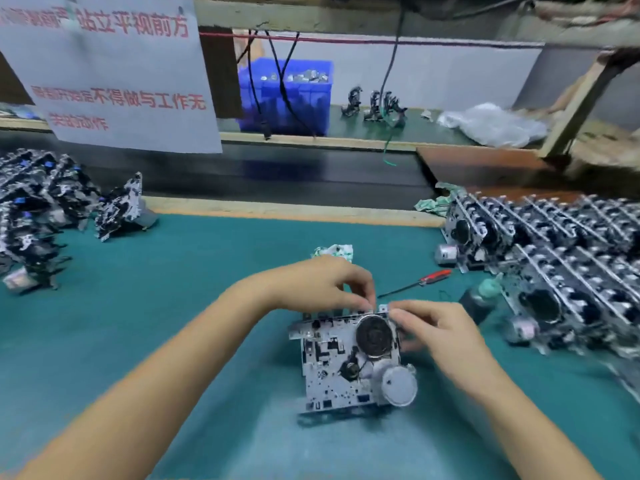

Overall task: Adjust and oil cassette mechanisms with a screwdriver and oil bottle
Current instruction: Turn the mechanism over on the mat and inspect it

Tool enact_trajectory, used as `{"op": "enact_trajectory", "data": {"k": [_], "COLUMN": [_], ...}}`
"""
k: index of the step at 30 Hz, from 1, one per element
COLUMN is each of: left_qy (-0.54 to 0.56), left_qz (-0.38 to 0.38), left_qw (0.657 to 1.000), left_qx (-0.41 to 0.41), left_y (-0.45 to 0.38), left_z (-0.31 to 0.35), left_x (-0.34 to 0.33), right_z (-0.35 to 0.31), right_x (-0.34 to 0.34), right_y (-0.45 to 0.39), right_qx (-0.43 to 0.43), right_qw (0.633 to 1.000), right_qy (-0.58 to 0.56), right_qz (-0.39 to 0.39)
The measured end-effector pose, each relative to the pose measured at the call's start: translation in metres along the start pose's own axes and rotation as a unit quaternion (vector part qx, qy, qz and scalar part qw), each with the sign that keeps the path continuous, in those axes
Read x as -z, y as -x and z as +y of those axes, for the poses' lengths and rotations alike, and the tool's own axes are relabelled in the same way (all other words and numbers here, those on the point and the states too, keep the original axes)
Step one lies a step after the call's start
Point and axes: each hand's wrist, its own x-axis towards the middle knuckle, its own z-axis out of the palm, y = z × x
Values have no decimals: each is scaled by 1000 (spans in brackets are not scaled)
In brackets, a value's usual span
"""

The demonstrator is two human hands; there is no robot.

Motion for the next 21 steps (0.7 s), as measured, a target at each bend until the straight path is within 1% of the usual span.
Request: {"op": "enact_trajectory", "data": {"k": [4,6,9,10,12,13,15,18,19,21], "left_qy": [36,58,83,88,94,102,127,161,156,113], "left_qz": [-2,2,45,69,115,138,199,318,350,381], "left_qw": [999,996,989,986,978,972,950,894,877,860], "left_qx": [29,69,113,125,146,159,203,273,289,319], "left_y": [-32,-32,-16,-7,12,22,41,61,64,69], "left_z": [-11,-24,-42,-47,-52,-53,-52,-41,-33,-15], "left_x": [-20,-27,-30,-31,-34,-37,-46,-64,-72,-87], "right_z": [16,24,32,33,31,30,30,32,33,34], "right_x": [21,23,23,22,16,13,6,0,0,-1], "right_y": [-10,-11,-3,0,7,10,11,12,13,13], "right_qx": [-42,-26,58,106,208,242,262,258,258,244], "right_qw": [997,995,988,981,955,942,931,918,914,918], "right_qy": [-28,-20,55,95,177,206,243,296,307,307], "right_qz": [66,96,134,134,119,104,73,58,58,53]}}
